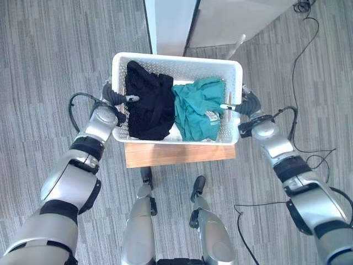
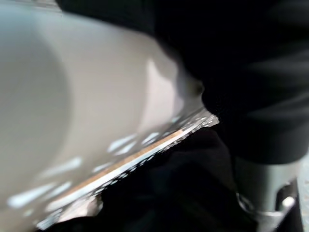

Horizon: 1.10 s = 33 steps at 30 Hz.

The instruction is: Grab the laundry basket,head to the washer,open it,put in the laundry and shut it.

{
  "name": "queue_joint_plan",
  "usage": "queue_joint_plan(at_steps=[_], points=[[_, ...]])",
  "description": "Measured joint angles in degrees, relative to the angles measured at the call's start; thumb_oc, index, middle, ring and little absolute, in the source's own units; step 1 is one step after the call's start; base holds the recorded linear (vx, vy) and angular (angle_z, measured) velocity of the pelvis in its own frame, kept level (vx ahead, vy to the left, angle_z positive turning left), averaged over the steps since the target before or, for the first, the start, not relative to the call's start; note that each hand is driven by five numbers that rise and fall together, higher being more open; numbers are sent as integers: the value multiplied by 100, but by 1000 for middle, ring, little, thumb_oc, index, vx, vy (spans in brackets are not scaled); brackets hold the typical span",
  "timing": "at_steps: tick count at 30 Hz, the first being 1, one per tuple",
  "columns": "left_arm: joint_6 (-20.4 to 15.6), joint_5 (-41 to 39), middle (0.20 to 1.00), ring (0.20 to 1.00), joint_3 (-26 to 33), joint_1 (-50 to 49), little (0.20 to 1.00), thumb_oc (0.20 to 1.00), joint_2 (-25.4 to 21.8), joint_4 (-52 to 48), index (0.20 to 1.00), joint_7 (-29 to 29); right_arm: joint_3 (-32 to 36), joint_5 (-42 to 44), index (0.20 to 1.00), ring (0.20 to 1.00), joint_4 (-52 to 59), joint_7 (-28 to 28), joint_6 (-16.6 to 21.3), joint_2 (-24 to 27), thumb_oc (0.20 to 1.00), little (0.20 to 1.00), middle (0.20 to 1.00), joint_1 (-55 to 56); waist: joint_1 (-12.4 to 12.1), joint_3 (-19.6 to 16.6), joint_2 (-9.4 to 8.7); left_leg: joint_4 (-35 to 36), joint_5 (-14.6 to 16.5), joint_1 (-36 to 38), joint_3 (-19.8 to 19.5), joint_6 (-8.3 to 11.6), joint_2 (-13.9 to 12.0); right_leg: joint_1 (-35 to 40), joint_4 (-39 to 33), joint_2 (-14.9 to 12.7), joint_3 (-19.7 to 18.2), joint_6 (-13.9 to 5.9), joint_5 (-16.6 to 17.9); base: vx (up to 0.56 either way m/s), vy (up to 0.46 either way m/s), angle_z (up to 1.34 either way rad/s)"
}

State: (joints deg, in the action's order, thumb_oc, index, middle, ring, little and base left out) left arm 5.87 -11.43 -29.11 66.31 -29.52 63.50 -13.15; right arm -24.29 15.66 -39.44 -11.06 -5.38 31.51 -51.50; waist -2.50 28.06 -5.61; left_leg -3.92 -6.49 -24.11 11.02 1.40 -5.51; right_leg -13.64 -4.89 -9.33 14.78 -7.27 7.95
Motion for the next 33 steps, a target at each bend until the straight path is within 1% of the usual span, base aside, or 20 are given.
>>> queue_joint_plan(at_steps=[6, 12, 16, 22, 24, 27, 28, 30, 31, 32, 33], points=[[9, -177, 1000, 1000, -142, 184, 1000, 1000, 12, 290, 1000, 82, -149, 212, 1000, 1000, -40, 18, 4, 0, 1000, 1000, 1000, -2, 23, 0, -2, -7, -6, -5, -36, 8, -12, 16, 0, 21, 14, 1, 0, 0, 0, 0], [10, -208, 1000, 1000, -273, 217, 1000, 1000, 20, 297, 1000, 103, -450, 430, 1000, 1000, -450, 147, 0, -14, 1000, 1000, 1000, -128, 25, -1, -5, -5, -15, -5, -100, 21, -17, 53, 0, 37, 95, 1, 1, 8, 1, 4], [10, -215, 1000, 1000, -296, 218, 1000, 1000, 19, 290, 1000, 115, -514, 476, 1000, 1000, -692, 266, 2, -73, 1000, 1000, 1000, -171, 21, -2, -7, -6, -15, -3, -106, 21, -17, 59, 0, 36, 107, 3, 1, 0, 0, 0], [8, -221, 1000, 1000, -372, 222, 1000, 1000, 13, 298, 1000, 128, -700, 613, 1000, 1000, -1252, 390, -53, -219, 1000, 1000, 1000, -372, 22, -3, -8, -8, -16, -3, -110, 21, -16, 62, 0, 36, 115, 3, 1, 0, 0, 0], [6, -221, 1000, 1000, -401, 242, 1000, 1000, 16, 330, 1000, 177, -744, 653, 1000, 1000, -1682, 453, -112, -386, 1000, 1000, 1000, -567, 21, -3, -8, -8, -16, -4, -109, 20, -12, 62, 0, 32, 117, 3, 1, 0, 0, 0], [3, -221, 1000, 1000, -600, 365, 1000, 1000, 17, 514, 1000, 262, -748, 726, 1000, 1000, -1908, 513, -118, -440, 1000, 1000, 1000, -706, 12, -4, -10, -8, -16, -6, -112, 21, -10, 62, 0, 29, 122, 3, 0, 0, 0, 0], [7, -220, 846, 846, -616, 380, 846, 846, 17, 524, 846, 285, -797, 752, 1000, 1000, -2090, 516, -119, -502, 1000, 1000, 1000, -816, 16, -4, -10, -8, -16, -7, -112, 21, -10, 60, 0, 30, 121, 4, 0, 0, 0, 0], [6, -220, 460, 460, -617, 384, 460, 460, 17, 531, 460, 293, -873, 830, 1000, 1000, -2122, 516, -123, -512, 1000, 1000, 1000, -862, 12, -5, -11, -10, -16, -15, -114, 21, -11, 56, 0, 31, 122, 6, -1, 0, 0, 0], [-1, -220, 307, 307, -619, 393, 307, 307, 17, 554, 307, 295, -911, 831, 1000, 1000, -2138, 515, -129, -524, 1000, 1000, 1000, -888, 14, -7, -14, -14, -16, -25, -114, 21, -12, 48, 0, 32, 122, 6, -1, 0, 0, 0], [-3, -220, 200, 200, -616, 410, 200, 200, 17, 563, 200, 296, -933, 834, 1000, 1000, -2159, 511, -134, -534, 1000, 1000, 1000, -917, 16, -8, -16, -26, -15, -41, -114, 22, -14, 34, 0, 33, 121, 7, -2, 0, 0, 0], [-5, -221, 200, 200, -614, 466, 200, 200, 16, 596, 200, 296, -943, 835, 1000, 1000, -2195, 512, -134, -533, 1000, 1000, 1000, -980, 15, -13, -20, -66, -15, -106, -118, 23, -23, -10, 2, 39, 122, 11, -2, 0, 0, 0]])
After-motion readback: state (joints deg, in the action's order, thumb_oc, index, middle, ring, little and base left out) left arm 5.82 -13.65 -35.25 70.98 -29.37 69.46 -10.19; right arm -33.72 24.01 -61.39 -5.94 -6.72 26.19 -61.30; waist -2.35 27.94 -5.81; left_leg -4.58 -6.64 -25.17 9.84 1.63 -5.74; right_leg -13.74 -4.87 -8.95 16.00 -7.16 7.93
